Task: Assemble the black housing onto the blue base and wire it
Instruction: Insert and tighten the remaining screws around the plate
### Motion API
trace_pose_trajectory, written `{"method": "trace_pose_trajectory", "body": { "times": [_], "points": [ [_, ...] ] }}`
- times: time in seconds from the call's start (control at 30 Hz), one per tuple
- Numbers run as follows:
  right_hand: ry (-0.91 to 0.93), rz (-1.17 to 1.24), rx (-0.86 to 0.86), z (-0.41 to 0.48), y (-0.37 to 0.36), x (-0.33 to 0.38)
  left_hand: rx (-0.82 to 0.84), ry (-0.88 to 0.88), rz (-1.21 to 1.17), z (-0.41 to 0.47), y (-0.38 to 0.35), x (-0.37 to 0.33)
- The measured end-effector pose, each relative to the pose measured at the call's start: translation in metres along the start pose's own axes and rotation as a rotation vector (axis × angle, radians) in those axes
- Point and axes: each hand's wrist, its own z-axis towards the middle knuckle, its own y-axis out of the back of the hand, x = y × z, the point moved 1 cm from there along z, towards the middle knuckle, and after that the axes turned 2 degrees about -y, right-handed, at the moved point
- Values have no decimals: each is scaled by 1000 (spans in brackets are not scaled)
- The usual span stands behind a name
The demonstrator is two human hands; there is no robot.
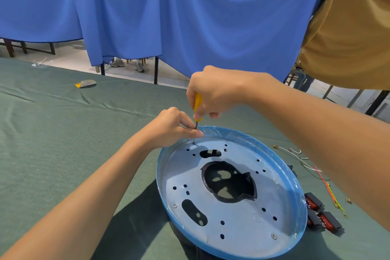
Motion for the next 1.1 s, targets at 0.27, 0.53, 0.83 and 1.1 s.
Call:
{"method": "trace_pose_trajectory", "body": {
  "times": [0.27,0.53,0.83,1.1],
  "points": [
    [-230,149,67,10,-6,5,23,-47,17,-1,-2,1],
    [-9,3,-35,-2,1,-2,38,-26,35,1,-2,3],
    [-275,164,28,7,-5,0,40,-41,92,2,-4,0],
    [-41,30,-86,1,-6,-5,61,-35,66,1,-3,0]
  ]
}}
